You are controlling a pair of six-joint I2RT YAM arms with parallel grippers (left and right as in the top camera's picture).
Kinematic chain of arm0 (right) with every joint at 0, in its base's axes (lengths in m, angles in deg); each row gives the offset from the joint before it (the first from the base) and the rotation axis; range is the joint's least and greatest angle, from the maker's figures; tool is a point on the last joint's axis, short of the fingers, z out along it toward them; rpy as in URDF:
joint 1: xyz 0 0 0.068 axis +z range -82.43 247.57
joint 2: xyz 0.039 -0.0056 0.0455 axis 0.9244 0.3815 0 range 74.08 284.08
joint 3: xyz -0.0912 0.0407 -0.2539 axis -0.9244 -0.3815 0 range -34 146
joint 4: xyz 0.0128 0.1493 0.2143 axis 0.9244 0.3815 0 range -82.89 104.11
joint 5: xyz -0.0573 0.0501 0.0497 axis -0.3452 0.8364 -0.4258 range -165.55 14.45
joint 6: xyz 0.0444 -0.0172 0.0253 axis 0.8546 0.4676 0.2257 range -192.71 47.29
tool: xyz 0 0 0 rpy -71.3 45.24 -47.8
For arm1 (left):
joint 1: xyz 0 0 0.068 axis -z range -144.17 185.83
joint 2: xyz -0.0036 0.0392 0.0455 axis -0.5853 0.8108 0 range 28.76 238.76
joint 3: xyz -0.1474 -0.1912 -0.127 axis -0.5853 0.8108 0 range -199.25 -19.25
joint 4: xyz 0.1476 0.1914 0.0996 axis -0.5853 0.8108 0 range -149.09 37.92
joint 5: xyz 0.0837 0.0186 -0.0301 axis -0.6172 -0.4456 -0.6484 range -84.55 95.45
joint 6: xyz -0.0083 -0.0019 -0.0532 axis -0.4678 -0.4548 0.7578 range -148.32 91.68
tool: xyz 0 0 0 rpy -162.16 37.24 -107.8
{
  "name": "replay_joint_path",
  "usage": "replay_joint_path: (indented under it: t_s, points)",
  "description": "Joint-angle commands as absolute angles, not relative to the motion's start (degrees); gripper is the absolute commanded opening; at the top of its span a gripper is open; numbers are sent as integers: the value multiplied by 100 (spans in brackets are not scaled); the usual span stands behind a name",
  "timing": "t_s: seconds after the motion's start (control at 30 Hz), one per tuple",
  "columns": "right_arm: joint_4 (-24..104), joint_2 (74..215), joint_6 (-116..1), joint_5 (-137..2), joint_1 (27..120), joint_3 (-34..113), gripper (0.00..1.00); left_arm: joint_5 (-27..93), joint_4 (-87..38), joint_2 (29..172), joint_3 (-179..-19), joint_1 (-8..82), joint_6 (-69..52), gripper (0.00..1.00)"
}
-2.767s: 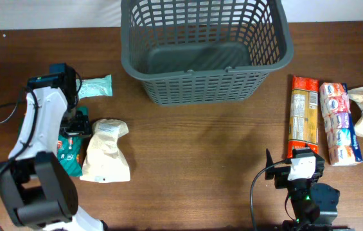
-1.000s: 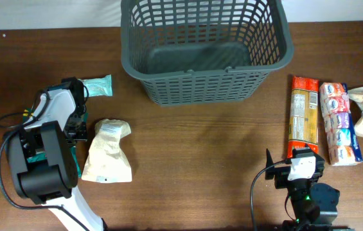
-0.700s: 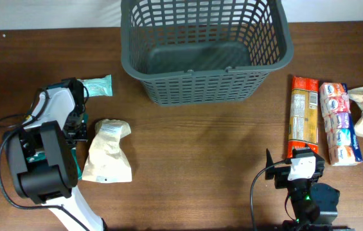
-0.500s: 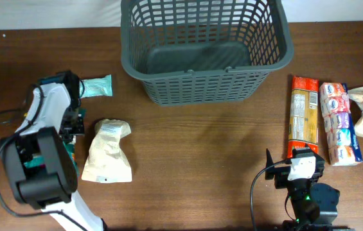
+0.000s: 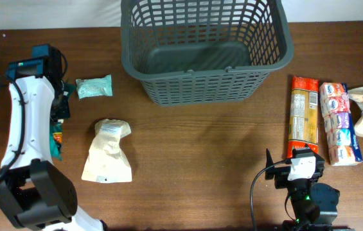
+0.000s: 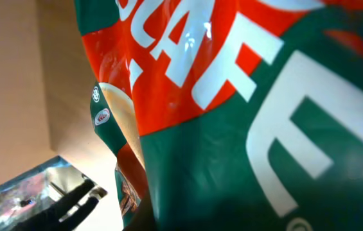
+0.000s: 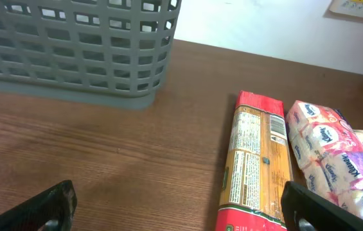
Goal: Pack container
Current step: 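Close the left gripper on the Nescafe pack and lift it, then carry the Nescafe pack over the basket and release it inside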
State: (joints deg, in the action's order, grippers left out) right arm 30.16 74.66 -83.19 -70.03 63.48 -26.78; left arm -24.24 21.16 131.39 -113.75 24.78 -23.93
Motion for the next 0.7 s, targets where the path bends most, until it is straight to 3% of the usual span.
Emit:
replay_joint_path:
  t_s: [0.0, 0.13, 0.67]
  points:
    - [3003, 7429, -8275, -6977, 6304, -2724, 99, -3294, 2108, 12767, -11655, 2670, -2409, 2]
    - [3003, 7427, -8275, -6977, 6304, -2724, 99, -3950, 1983, 12662, -11777, 3079, -2671, 2]
    - [3003, 7429, -8275, -6977, 6304, -2724, 99, -4391, 1037, 12623, -14142, 4449, -4653, 2]
